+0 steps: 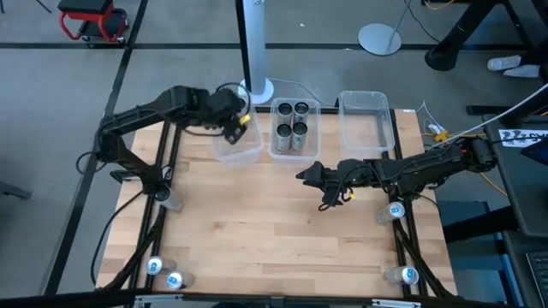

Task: Sort soda cans
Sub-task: Put the bottom white and black starfruit soda can into the left transparent bin

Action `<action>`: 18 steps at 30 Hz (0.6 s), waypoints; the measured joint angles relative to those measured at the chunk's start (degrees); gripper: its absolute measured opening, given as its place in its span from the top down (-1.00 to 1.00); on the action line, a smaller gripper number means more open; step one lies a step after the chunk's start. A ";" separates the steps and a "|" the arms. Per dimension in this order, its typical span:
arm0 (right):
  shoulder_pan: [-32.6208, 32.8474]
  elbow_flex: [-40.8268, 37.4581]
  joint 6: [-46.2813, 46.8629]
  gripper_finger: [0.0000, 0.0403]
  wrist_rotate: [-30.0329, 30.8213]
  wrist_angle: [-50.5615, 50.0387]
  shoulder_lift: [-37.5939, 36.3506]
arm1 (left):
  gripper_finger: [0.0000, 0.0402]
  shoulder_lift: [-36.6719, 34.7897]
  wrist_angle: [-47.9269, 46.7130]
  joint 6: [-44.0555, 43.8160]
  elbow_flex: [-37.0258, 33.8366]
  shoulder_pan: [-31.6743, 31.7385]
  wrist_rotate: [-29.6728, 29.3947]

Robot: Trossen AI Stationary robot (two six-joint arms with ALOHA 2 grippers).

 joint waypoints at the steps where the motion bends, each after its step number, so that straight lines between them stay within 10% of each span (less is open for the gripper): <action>1: 0.00 0.00 0.29 -0.55 -0.09 0.01 0.02 | -0.25 0.43 1.23 1.37 0.00 1.34 0.85; 18: 0.00 0.00 -1.46 -0.55 -0.29 1.28 0.00 | -0.25 18.05 1.88 14.10 -0.04 11.27 8.20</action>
